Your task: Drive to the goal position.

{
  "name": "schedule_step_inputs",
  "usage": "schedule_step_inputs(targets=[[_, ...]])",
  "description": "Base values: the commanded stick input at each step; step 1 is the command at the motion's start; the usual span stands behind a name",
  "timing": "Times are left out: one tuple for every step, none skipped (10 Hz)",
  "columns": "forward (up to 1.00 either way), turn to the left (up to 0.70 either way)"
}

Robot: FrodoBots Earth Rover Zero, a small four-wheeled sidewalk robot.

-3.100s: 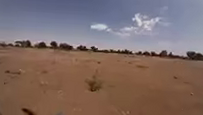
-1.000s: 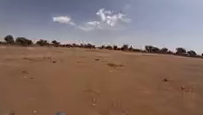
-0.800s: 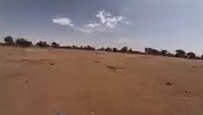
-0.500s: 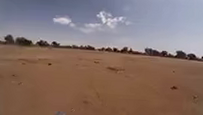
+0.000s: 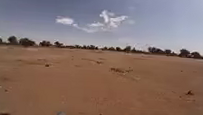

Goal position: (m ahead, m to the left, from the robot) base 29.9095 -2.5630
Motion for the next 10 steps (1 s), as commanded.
schedule_step_inputs(targets=[[0.7,0.0],[0.7,0.0],[0.7,0.0],[0.7,0.0],[0.7,0.0],[0.7,0.0],[0.7,0.0],[0.7,0.0],[0.7,0.0],[0.7,0.0]])
